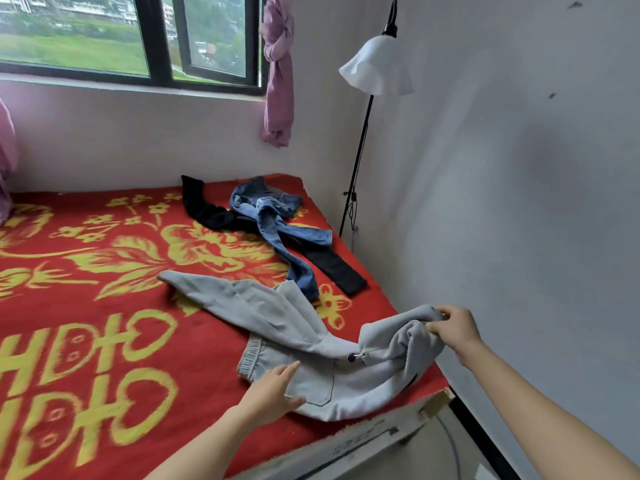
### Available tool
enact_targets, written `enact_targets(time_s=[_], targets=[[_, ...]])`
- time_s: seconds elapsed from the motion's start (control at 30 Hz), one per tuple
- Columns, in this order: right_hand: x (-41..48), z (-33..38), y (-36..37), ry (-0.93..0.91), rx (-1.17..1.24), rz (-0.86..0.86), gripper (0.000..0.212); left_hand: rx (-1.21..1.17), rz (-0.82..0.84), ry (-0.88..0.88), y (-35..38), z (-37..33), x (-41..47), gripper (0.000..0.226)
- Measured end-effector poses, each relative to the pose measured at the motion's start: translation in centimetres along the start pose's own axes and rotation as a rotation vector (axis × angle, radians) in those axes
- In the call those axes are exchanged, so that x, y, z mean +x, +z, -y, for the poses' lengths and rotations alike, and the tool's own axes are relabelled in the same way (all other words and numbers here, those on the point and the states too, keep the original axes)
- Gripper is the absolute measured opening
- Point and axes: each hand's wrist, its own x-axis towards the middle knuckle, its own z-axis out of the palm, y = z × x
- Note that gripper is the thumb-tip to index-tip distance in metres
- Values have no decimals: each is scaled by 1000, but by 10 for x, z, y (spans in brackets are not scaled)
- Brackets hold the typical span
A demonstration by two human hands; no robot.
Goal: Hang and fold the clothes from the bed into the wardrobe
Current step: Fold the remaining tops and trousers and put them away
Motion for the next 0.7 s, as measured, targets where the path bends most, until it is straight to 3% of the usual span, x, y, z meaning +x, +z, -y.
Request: enact_targets(time_s=[0.13, 0.27, 0.33, 0.5, 0.7], targets=[[22, 39, 28, -113, -137, 59, 20, 25, -42, -122, -14, 40, 8, 69], [81, 80, 36, -147, -125, -235, 40, -3, -65, -215, -30, 83, 25, 66], [117, 90, 49, -106, -146, -258, 51, -16, -66, -254, -35, 106, 40, 64], [139, 70, 143, -98, -535, 57, 52, -21, 6, -335, -36, 147, 66, 62], [93, 16, 297, -119, -671, 548, 44, -86, 69, -421, -32, 198, 85, 61]])
